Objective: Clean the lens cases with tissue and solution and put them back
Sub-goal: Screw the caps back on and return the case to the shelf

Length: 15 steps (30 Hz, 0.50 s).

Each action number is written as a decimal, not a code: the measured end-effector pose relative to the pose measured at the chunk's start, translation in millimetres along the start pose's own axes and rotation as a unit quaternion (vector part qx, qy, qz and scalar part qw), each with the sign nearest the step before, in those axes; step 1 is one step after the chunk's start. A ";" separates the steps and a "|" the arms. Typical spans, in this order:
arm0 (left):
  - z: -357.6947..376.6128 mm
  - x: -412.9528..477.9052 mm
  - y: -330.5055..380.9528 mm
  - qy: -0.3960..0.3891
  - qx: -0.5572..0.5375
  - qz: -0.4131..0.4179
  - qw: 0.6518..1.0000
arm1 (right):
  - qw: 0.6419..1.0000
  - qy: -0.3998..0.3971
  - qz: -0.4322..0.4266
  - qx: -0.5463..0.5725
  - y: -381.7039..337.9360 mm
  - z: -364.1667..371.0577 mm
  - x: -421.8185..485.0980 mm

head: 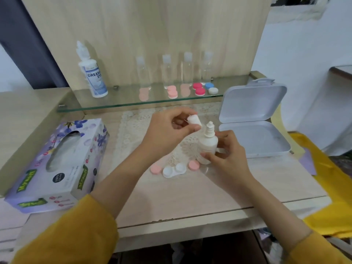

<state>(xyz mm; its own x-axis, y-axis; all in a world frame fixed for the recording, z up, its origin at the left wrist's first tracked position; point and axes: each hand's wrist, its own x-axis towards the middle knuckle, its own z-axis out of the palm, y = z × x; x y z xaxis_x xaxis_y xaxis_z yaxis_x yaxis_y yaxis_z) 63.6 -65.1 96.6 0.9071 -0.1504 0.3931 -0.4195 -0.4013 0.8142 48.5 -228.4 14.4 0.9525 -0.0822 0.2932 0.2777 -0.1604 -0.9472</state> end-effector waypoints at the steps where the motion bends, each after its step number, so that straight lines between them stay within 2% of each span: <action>1: 5.1 6.2 6.4 -0.010 -0.001 0.015 1.000 | 1.000 0.002 -0.004 0.004 0.0 0.2 -0.2; 15: 19.7 31.2 10.1 -0.166 0.084 0.012 0.983 | 1.000 -0.012 -0.013 0.004 8.9 -1.7 3.2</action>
<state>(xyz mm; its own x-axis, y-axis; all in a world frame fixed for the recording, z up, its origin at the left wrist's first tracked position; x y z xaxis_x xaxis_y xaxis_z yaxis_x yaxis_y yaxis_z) 88.3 -91.7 108.7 0.8706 -0.4361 0.2277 -0.4538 -0.5331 0.7141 53.8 -231.8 7.1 0.9477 -0.0554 0.3145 0.3030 -0.1547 -0.9403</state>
